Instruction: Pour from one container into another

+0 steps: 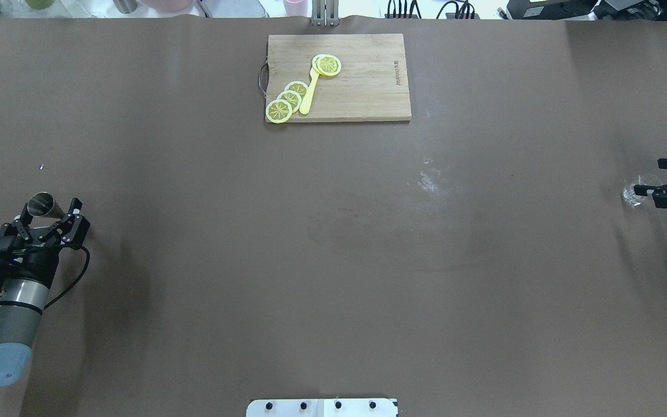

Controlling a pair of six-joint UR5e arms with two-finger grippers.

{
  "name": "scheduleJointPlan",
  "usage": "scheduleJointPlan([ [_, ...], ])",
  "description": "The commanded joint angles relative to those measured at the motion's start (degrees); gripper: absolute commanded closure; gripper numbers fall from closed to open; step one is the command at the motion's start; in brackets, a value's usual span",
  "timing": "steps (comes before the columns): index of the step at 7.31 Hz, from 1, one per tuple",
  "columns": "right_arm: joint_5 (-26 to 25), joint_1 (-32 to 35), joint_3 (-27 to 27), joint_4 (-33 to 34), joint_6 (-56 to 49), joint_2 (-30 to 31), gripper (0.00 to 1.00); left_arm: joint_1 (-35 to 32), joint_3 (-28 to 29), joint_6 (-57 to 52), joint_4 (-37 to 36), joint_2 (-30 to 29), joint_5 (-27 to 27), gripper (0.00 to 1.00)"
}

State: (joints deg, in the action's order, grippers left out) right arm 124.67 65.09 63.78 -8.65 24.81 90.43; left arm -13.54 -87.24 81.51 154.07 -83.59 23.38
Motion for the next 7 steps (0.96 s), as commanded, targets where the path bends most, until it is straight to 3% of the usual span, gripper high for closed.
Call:
scheduleJointPlan([
  [1,-0.7,-1.2,-0.9,-0.2,0.0,0.0,0.00,0.3,0.4,1.1,-0.4,-0.2,0.0,0.06],
  [4,-1.3,-2.5,-0.9,-0.2,-0.3,0.5,0.00,1.2,0.8,1.1,-1.1,-0.3,0.0,0.27],
  [7,-1.5,-2.7,-3.9,-1.4,-1.0,0.3,0.00,1.4,1.6,0.9,-1.1,-0.9,0.0,0.28],
])
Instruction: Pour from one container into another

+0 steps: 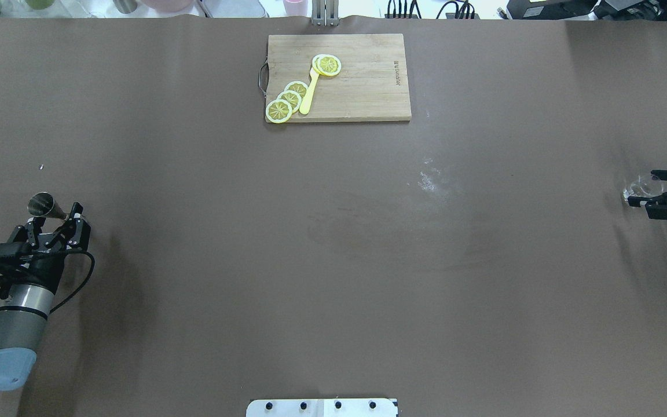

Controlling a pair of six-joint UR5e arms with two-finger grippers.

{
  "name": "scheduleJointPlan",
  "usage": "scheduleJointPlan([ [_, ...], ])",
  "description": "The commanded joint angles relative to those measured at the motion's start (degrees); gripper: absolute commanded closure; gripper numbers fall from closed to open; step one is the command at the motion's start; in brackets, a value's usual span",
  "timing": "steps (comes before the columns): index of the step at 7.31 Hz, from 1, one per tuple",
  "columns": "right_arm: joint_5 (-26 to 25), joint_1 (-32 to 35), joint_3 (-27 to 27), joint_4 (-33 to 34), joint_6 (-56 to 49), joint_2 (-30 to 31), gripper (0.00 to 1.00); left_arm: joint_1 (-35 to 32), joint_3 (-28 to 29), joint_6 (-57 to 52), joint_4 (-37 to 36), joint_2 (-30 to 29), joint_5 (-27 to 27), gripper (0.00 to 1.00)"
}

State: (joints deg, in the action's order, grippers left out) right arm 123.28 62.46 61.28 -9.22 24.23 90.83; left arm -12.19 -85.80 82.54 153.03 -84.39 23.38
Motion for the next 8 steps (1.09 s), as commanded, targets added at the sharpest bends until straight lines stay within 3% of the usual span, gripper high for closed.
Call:
scheduleJointPlan([
  [1,-0.1,-0.2,-2.0,-0.9,-0.4,-0.4,0.00,0.1,0.0,-0.3,0.1,0.1,0.0,0.40],
  [5,-2.1,-1.6,-2.3,-0.7,-0.4,-1.2,0.01,0.1,0.0,-0.5,0.0,0.3,0.2,1.00],
  [7,-2.2,-2.1,-2.3,-0.7,-0.4,-1.3,0.04,0.1,-0.2,-0.6,0.0,0.3,0.3,1.00],
  [8,-2.1,-2.1,-2.5,-0.8,-0.4,-1.3,0.13,0.1,-0.8,-0.7,0.1,0.5,0.1,1.00],
])
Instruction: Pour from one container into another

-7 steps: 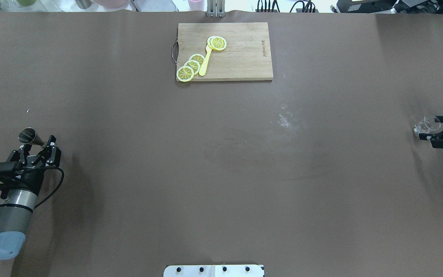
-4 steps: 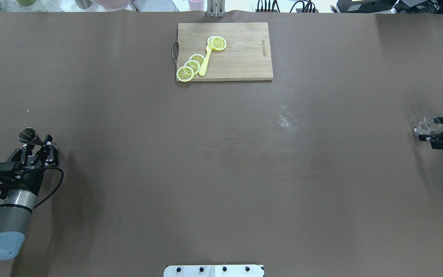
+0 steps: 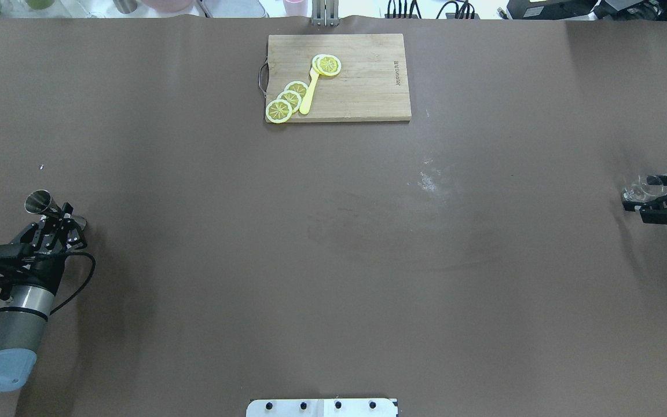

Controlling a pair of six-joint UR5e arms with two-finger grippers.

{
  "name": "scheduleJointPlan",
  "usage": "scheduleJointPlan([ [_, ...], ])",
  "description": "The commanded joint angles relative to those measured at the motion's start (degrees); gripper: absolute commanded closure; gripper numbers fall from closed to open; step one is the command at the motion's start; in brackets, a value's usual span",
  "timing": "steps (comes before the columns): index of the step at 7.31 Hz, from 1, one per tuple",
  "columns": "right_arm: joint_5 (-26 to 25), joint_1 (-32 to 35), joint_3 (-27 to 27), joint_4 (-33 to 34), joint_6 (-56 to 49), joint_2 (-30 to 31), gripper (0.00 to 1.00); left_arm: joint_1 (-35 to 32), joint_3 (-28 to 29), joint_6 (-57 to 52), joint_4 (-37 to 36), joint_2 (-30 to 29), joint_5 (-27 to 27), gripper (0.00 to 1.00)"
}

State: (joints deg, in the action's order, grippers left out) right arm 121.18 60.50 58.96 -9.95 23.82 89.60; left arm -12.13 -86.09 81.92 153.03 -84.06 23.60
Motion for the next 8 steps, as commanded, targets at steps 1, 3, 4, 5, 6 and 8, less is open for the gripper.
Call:
scheduleJointPlan([
  [1,0.1,-0.1,-0.9,-0.2,-0.1,0.0,0.22,0.0,-1.9,-0.2,0.1,0.5,-0.1,1.00],
  [3,0.3,-0.1,-0.9,-0.2,-0.1,0.1,0.26,-0.3,-6.4,-5.6,0.0,1.3,0.4,1.00],
  [4,0.3,-0.1,-0.9,-0.2,-0.3,0.0,0.26,-0.3,-8.6,-6.2,-0.3,1.5,0.5,1.00],
  [5,0.3,-0.1,-0.9,-0.2,-0.4,0.0,0.29,-0.2,-10.0,-6.8,-0.3,1.7,2.0,1.00],
  [6,0.3,-0.1,-0.9,-0.2,-0.4,0.0,0.29,-0.4,-11.5,-13.7,-0.7,1.4,5.4,1.00],
  [8,0.1,-0.1,-0.8,-0.2,-1.9,-0.1,0.62,-1.0,-15.6,-16.8,-0.8,1.0,11.0,1.00],
])
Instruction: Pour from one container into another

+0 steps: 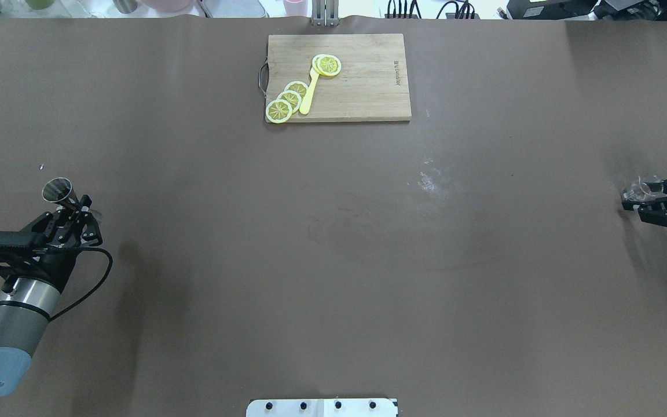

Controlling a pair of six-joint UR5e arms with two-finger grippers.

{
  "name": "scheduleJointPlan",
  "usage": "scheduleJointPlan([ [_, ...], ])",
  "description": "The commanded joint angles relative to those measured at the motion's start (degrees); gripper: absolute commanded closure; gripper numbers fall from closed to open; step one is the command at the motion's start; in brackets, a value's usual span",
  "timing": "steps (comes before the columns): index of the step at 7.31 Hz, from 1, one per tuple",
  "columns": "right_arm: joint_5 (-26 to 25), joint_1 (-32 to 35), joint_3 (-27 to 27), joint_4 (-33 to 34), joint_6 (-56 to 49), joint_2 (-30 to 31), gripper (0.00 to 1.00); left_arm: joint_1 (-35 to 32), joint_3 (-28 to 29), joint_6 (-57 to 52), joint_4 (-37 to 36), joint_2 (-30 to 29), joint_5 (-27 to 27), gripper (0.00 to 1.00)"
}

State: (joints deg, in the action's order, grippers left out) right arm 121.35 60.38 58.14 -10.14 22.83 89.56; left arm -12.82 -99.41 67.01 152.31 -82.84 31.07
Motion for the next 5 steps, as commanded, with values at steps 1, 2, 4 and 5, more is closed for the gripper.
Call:
scheduleJointPlan([
  [1,0.0,0.0,0.2,0.0,-1.1,-0.1,0.98,-1.8,-4.5,-8.1,0.2,-0.7,8.2,1.00],
  [2,0.0,0.0,0.5,-0.1,-1.1,-0.1,1.00,-4.1,-5.3,-14.4,1.7,-2.0,12.1,1.00],
  [4,0.6,0.2,1.3,-0.1,-1.0,-0.2,1.00,-7.0,-5.4,-20.8,1.9,-4.9,17.5,1.00],
  [5,2.2,0.8,3.4,0.6,-0.9,-0.1,1.00,-9.5,-5.8,-24.2,2.5,-7.3,24.8,1.00],
])
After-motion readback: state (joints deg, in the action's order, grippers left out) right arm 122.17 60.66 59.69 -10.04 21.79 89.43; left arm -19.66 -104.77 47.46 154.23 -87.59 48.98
